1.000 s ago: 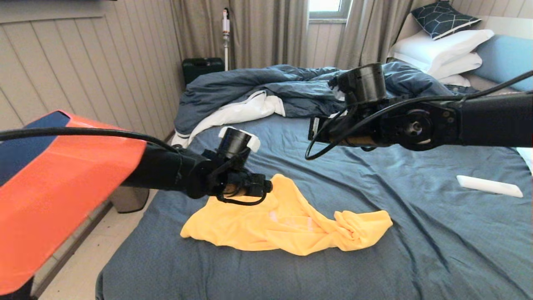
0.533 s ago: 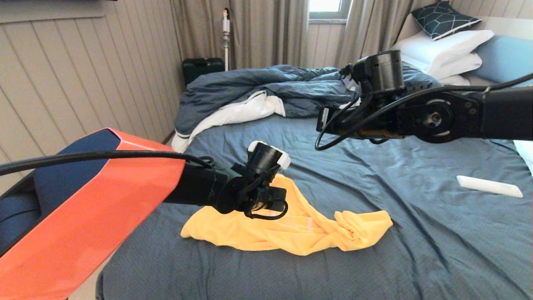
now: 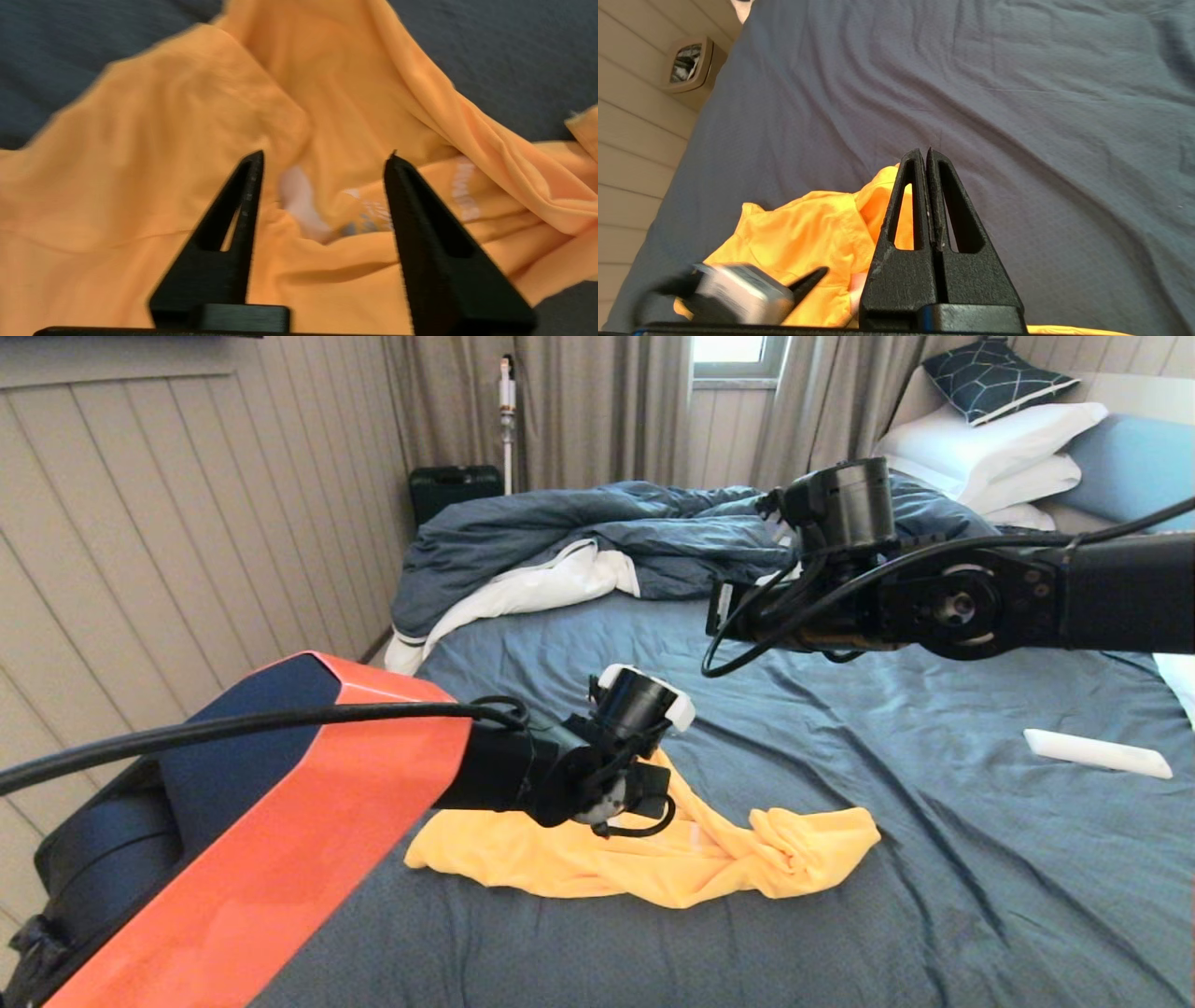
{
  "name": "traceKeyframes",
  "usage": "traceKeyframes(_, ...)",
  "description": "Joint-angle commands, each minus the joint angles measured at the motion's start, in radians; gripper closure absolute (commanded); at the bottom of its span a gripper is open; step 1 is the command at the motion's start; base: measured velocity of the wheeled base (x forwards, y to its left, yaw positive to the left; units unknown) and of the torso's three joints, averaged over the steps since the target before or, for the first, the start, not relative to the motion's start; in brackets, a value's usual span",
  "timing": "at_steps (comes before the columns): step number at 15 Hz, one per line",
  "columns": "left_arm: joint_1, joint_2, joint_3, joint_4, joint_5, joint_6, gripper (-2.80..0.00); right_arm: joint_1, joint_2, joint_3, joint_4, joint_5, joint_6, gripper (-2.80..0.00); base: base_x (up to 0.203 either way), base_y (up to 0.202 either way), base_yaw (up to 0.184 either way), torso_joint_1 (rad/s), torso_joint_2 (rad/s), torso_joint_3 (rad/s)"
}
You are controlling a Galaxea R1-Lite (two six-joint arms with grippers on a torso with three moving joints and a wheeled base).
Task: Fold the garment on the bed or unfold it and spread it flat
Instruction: Unford the yellow T-shirt
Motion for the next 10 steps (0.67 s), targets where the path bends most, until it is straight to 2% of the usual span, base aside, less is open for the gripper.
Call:
traceKeyframes(1,0.004,0.042,-0.017,0.001,0.003,-0.004,-2.80,0.001,0.007,0.003,0.001,-0.001,0.002,0.00,0.000,0.000,0.000,0.000,0.00,0.000)
traceKeyframes(10,0.092,0.131,-0.126,0.026,0.009,-0.009,-2.80,0.008,0.042,0.003,-0.001,-0.001,0.005,0.00,0.000,0.000,0.000,0.000,0.00,0.000)
